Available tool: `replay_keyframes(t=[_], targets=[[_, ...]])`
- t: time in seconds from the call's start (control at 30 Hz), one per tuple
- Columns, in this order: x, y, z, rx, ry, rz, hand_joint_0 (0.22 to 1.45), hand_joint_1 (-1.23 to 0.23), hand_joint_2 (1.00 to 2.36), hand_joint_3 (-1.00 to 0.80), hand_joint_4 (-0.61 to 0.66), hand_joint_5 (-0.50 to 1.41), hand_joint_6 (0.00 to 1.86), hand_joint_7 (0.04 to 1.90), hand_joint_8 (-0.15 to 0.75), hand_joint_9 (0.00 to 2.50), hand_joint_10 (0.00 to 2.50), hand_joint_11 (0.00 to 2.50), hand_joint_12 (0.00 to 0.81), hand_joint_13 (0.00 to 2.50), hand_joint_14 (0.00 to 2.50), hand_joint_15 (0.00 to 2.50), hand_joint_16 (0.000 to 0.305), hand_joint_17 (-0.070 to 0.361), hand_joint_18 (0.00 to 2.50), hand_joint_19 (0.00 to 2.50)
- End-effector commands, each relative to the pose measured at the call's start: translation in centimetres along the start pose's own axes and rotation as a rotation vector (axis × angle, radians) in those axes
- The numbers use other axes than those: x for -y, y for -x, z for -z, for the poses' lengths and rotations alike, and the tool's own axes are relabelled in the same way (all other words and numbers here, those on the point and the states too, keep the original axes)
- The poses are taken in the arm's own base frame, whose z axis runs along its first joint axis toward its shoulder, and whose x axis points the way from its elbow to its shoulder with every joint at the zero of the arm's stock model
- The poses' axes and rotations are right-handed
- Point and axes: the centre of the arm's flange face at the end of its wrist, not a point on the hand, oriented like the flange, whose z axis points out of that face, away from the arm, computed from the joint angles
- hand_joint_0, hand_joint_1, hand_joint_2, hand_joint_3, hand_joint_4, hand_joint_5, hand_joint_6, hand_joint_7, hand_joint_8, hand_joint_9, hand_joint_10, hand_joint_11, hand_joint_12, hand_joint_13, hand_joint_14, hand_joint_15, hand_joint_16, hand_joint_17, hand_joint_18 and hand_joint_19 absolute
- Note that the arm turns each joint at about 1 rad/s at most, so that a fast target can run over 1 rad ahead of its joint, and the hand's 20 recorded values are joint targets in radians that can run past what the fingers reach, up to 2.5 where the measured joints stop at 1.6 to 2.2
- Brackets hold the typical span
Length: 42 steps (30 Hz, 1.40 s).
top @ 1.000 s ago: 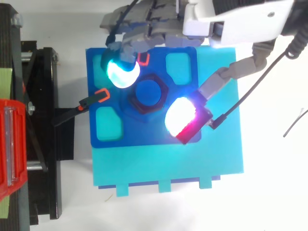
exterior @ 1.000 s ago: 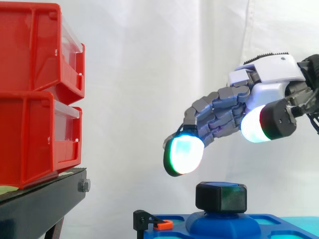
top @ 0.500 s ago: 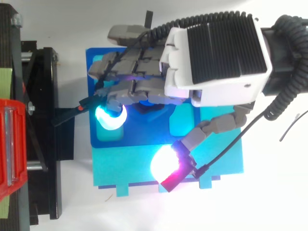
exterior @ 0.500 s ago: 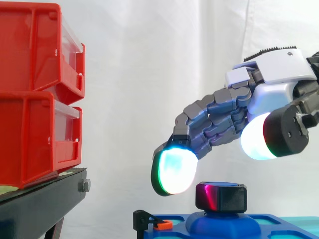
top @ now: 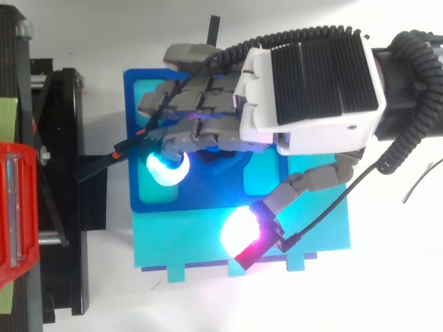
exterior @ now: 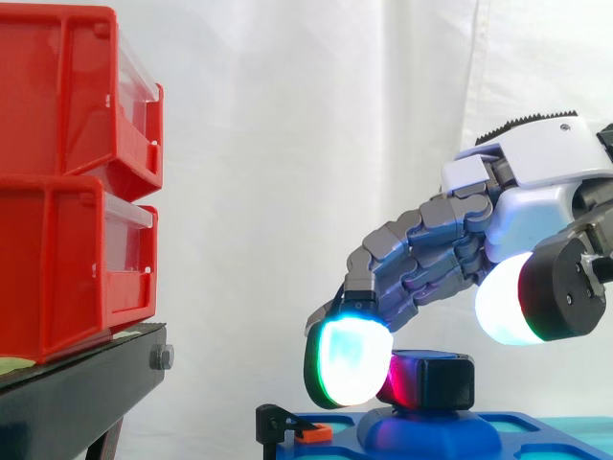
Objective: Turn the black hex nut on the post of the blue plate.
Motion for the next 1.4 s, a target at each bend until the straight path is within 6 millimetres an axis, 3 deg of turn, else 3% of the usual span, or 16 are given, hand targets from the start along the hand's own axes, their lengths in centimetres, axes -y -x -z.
replay_keyframes(t=[0.0,0.57,1.37], targets=[[0.2,0.1,0.1,-0.002,-0.002,-0.001,0.43,-0.56,1.00,-0.50,0.28,-0.19,0.50,0.87,0.325,0.28,0.00,0.00,0.405,0.23,0.00,0.00,0.054,0.121,0.14,0.01],[2.6,1.3,0.9,-0.002,0.021,0.001,0.43,-0.56,1.00,-0.50,0.28,-0.19,0.50,0.86,0.324,0.29,0.00,0.00,0.403,0.23,0.00,0.00,0.053,0.119,0.13,0.02],[8.1,3.6,3.7,-0.039,0.088,-0.016,0.44,-0.57,1.00,-0.50,0.28,-0.19,0.50,0.86,0.322,0.29,0.00,0.00,0.399,0.24,0.00,0.00,0.052,0.117,0.13,0.03]])
